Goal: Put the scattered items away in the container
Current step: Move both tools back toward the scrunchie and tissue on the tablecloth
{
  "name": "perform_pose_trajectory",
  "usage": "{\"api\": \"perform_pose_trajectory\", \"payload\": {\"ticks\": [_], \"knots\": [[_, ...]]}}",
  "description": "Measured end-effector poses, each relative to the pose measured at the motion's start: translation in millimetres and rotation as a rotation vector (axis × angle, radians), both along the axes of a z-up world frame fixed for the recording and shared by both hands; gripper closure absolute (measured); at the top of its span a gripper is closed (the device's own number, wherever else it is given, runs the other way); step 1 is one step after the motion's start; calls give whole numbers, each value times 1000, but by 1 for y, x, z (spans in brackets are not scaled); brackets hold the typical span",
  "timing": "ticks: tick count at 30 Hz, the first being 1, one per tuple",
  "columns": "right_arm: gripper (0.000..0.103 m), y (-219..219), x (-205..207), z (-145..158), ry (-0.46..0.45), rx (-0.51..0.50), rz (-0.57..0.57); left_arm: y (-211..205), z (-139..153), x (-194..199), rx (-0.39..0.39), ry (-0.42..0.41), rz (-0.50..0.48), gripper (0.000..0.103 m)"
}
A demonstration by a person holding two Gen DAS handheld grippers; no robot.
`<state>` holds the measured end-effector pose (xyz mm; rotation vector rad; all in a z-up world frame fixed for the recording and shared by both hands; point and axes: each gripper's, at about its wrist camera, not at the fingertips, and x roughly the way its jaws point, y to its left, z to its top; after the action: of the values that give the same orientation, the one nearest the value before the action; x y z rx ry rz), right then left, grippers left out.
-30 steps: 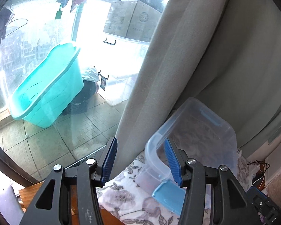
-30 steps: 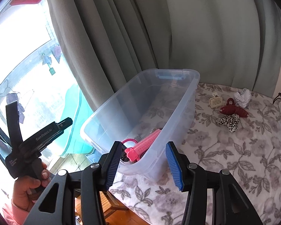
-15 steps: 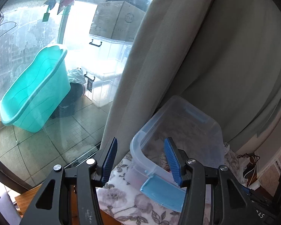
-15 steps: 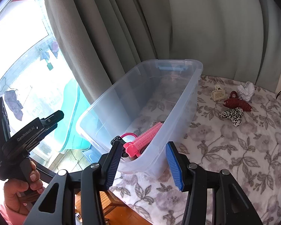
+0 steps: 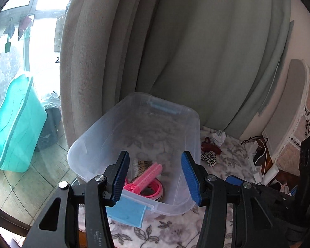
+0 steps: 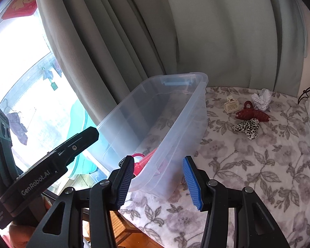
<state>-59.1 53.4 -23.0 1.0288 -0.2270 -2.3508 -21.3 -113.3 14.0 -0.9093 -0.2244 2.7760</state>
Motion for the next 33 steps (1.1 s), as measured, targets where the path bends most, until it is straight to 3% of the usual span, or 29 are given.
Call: {"api": "perform_pose_trajectory", "payload": {"ticks": [14,23,33], "knots": [[50,59,-8,2,-5,-97,-106,53,-4,-14,-84,0,-95,49],[47,112,-17,-17,-32,-151,-228,107,-14,-25,-130,-14,-183,49],[47,172,-31,-54,-120,-169,-367,170,-52,-51,-188,-82,-289,48]]}}
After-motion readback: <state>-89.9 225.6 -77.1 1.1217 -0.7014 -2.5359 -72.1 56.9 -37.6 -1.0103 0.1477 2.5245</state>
